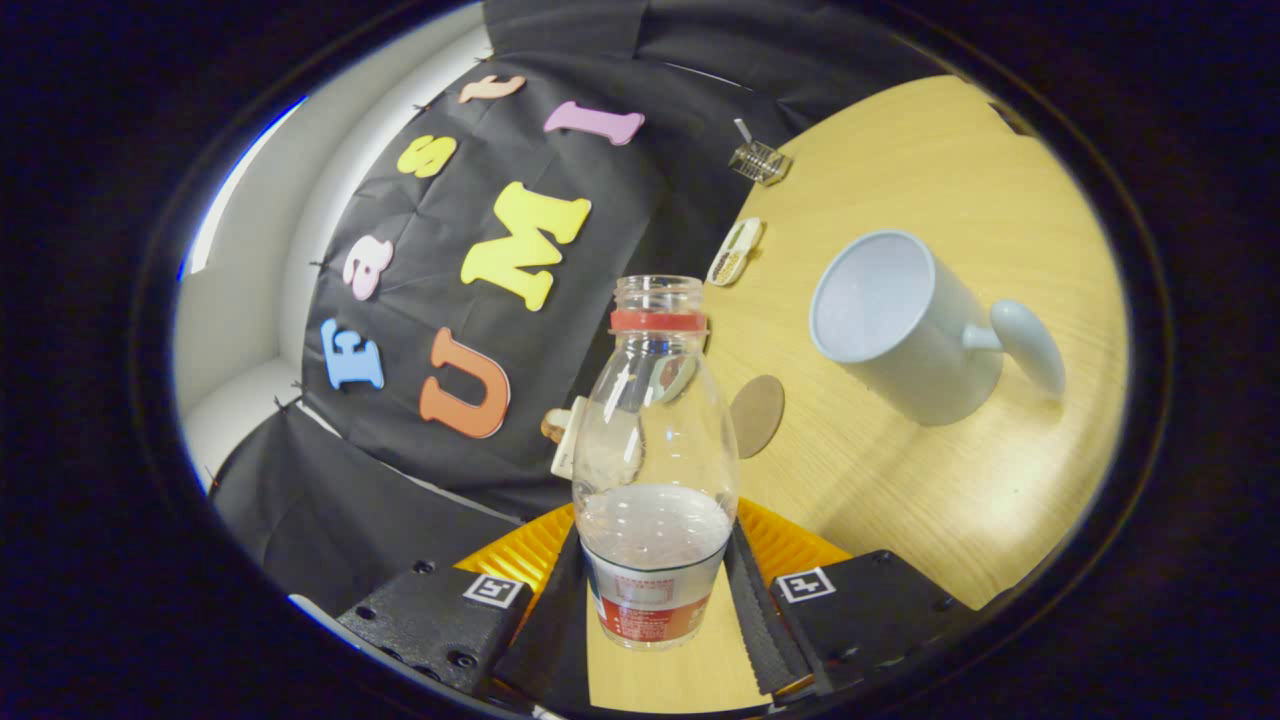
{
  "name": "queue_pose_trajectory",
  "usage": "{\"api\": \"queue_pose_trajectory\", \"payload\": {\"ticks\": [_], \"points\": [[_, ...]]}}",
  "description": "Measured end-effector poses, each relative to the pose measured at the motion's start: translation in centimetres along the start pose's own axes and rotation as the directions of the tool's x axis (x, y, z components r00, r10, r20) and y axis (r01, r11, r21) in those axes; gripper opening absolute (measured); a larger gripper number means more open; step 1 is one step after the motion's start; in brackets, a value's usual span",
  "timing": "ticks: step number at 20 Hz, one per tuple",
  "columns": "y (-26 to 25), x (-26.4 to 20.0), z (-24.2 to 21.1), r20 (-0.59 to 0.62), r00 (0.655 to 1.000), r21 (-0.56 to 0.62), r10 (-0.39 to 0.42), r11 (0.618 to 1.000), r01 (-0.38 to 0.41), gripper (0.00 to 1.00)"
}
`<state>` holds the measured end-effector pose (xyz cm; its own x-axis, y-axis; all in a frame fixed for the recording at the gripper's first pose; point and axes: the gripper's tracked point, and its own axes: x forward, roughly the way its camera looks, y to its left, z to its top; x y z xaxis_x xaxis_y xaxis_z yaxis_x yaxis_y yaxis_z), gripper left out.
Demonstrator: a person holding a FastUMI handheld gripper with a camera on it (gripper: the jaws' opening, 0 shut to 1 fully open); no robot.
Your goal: Take the bottle from table, then pour the juice into the cup, finally place the bottle on the coaster
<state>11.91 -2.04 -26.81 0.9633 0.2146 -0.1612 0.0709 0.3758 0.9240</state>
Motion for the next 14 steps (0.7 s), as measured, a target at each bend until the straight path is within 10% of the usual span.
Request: {"api": "queue_pose_trajectory", "payload": {"ticks": [14], "points": [[3.0, 0.2, 1.3, 0.007, 0.994, 0.323, 0.105, 0.941, -0.101, 0.77]]}}
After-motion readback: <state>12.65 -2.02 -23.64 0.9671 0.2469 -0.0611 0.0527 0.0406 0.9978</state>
